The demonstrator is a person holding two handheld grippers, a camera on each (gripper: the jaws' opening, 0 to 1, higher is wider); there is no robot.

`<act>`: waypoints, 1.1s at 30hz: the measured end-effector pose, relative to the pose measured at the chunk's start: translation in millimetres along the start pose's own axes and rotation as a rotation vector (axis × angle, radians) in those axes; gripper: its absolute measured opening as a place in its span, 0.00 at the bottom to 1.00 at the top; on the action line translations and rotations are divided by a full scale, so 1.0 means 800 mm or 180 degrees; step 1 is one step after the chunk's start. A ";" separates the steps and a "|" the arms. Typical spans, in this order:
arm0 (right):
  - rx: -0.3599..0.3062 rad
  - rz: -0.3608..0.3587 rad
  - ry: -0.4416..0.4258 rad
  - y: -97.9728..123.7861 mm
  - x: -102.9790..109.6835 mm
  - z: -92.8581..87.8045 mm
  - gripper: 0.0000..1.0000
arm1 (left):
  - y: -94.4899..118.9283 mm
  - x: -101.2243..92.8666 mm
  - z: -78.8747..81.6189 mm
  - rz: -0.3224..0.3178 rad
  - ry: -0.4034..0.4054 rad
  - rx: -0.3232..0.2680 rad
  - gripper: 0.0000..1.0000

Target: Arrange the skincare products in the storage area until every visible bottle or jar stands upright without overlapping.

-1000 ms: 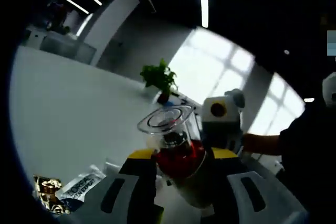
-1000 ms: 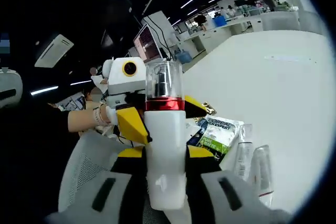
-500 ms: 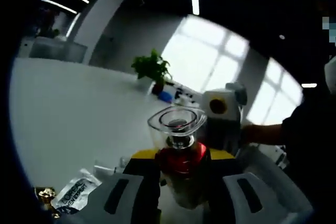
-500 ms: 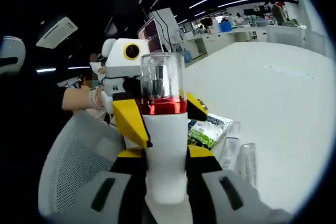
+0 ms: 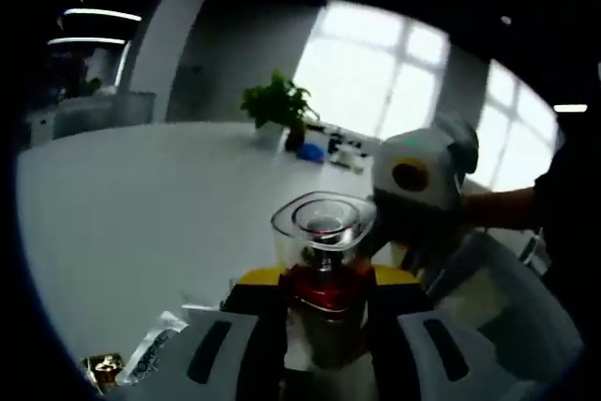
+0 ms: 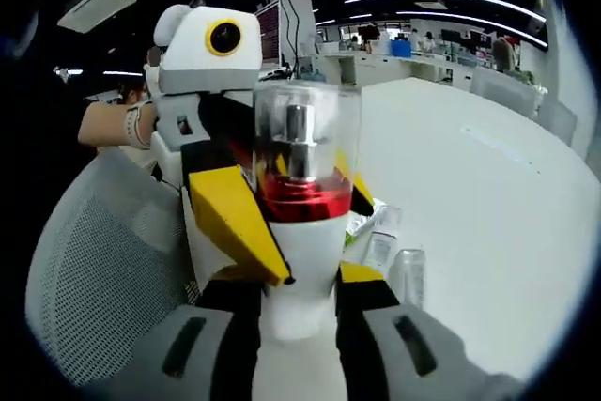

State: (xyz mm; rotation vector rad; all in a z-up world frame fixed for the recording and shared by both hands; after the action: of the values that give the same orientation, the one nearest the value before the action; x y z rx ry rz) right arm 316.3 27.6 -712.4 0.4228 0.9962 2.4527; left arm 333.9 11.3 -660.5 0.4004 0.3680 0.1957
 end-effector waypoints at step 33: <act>-0.0846 -0.0621 -0.0545 0.115 -0.024 0.054 0.43 | -0.023 0.012 0.008 0.0567 -0.0374 -0.0060 0.28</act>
State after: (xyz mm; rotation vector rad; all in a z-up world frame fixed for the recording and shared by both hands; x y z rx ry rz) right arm 324.7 -15.7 -618.8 0.4158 0.6008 2.2870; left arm 347.5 -5.1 -665.7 0.4243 0.2147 0.3477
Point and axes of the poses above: the point that each gripper's makers call its tool centre point, and the gripper's own axes: y roughly backward along the fingers, x roughly to its left, z roughly out of its top, the point moved 1 cm from there along y, roughly backward along the fingers, and after that the axes turned 10 degrees about x, right-handed, at the moved point
